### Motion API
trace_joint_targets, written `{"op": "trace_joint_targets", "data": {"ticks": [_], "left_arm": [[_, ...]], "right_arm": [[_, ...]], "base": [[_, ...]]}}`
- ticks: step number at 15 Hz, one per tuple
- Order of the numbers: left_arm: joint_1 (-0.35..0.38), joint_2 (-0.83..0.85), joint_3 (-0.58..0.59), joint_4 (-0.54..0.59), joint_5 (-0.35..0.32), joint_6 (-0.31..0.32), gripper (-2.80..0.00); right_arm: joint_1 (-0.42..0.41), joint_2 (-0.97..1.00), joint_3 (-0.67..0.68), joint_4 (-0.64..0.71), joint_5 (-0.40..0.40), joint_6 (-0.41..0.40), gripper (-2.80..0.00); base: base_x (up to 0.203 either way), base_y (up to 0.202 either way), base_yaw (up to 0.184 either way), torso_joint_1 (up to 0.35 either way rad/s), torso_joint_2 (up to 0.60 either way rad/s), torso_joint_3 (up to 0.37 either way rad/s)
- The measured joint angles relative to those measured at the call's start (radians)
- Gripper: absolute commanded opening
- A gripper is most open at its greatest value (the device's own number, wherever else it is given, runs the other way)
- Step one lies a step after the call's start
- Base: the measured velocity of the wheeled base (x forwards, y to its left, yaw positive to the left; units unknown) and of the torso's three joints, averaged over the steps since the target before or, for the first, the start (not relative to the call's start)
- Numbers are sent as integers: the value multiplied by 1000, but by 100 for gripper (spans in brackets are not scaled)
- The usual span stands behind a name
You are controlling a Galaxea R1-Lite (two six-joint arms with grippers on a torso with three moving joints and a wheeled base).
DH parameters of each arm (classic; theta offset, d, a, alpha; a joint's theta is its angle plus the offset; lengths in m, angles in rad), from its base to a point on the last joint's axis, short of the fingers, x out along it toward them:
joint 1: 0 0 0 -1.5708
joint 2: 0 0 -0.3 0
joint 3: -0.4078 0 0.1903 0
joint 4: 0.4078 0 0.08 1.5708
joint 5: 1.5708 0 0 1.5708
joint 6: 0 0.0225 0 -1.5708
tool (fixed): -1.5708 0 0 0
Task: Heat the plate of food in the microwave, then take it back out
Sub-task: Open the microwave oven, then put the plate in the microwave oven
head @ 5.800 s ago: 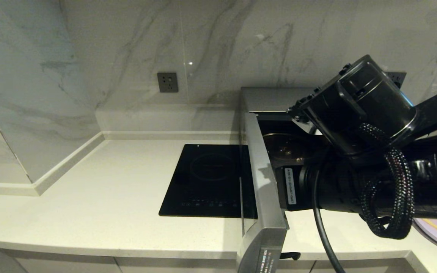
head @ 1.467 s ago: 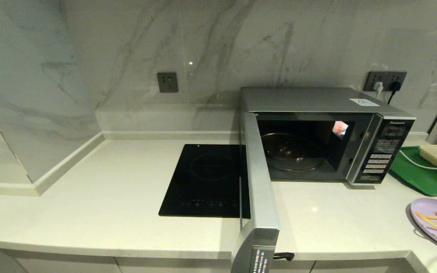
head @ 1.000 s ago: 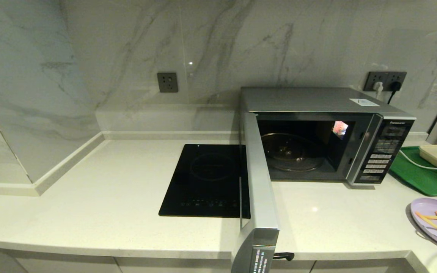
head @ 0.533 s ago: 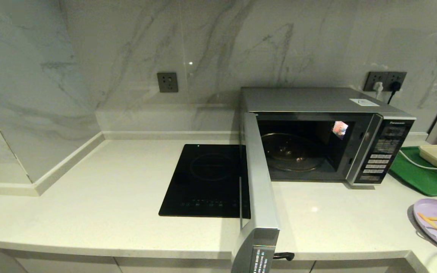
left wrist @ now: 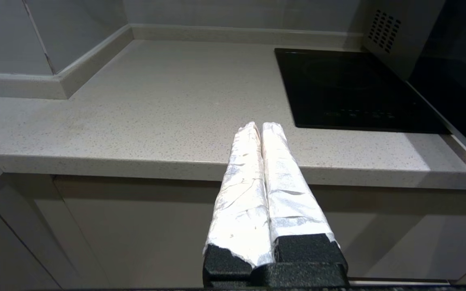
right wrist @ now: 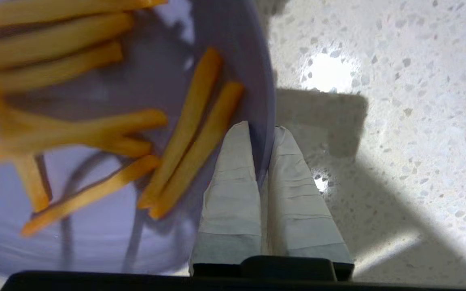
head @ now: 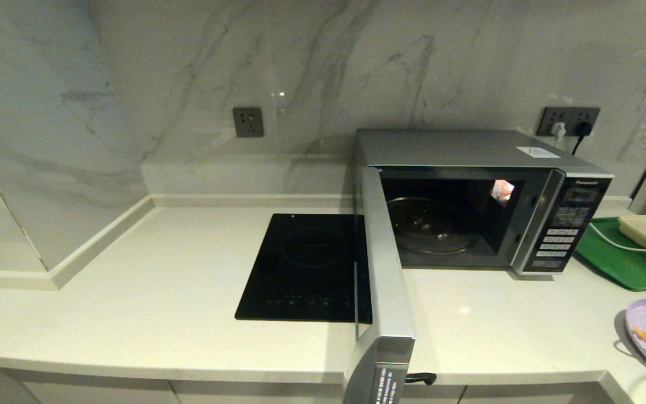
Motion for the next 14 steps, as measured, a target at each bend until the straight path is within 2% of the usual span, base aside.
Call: {"op": "trace_joint_targets", "data": {"ticks": [9, 12, 14], "left_arm": [[1, 0, 0, 0, -1, 0, -280], [1, 0, 0, 0, -1, 0, -280], [1, 0, 0, 0, -1, 0, -280]], "right_arm": [[-8, -20, 5, 6, 10, -10, -280], [-8, -66, 11, 11, 69, -76, -280], [-6, -114, 19, 16, 144, -130, -280]], "base": [[0, 0, 0, 0, 0, 0], [0, 0, 0, 0, 0, 0], [0, 0, 0, 0, 0, 0]]}}
